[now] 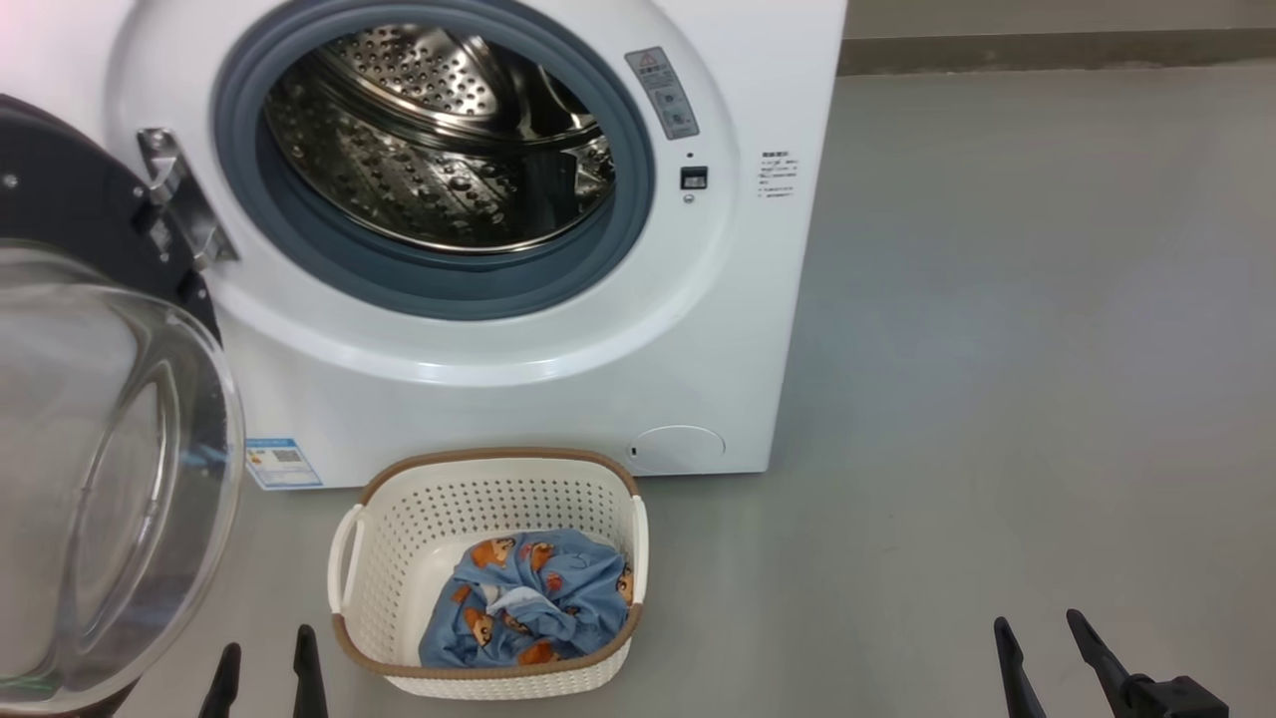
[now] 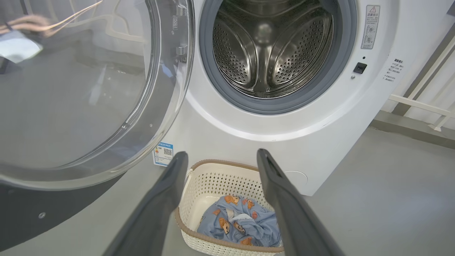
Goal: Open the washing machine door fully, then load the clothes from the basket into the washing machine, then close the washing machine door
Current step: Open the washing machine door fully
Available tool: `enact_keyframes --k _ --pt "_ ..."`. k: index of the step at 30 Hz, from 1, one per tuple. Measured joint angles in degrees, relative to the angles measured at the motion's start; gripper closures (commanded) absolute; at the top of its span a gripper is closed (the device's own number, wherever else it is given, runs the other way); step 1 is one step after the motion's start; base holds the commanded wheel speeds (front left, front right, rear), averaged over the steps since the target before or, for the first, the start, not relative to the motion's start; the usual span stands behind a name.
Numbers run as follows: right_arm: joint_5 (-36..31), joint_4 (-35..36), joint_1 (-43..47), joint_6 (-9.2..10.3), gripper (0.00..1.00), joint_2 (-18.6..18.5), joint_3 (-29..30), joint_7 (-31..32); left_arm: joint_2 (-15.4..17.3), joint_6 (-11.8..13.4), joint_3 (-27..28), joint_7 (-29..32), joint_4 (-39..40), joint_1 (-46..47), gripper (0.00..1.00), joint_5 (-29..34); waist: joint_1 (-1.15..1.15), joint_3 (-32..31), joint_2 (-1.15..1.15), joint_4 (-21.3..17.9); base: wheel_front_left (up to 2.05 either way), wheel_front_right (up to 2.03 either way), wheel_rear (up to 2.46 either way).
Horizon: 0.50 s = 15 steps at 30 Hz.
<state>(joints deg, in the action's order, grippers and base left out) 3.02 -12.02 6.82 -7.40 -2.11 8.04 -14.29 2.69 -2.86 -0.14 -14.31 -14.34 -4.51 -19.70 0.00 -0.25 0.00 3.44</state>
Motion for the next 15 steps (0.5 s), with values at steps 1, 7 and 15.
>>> enact_keyframes --k 1,7,15 --pt "0.0 0.0 0.0 0.0 0.0 0.0 0.0 0.0 -0.1 0.0 0.0 0.0 -0.2 0.0 0.0 0.0 0.0 0.0 0.0 0.3 0.0 0.0 0.0" --pt "0.0 0.0 0.0 0.0 0.0 0.0 0.0 0.0 -0.2 0.0 0.1 0.0 -0.8 0.0 0.0 0.7 0.0 -0.3 0.0 1.7 0.0 0.0 0.0" --pt "0.0 0.0 0.0 0.0 0.0 0.0 0.0 0.0 -0.5 0.0 0.1 0.0 -1.3 -1.2 0.0 0.8 0.0 -0.6 0.0 3.1 0.0 0.0 0.0"
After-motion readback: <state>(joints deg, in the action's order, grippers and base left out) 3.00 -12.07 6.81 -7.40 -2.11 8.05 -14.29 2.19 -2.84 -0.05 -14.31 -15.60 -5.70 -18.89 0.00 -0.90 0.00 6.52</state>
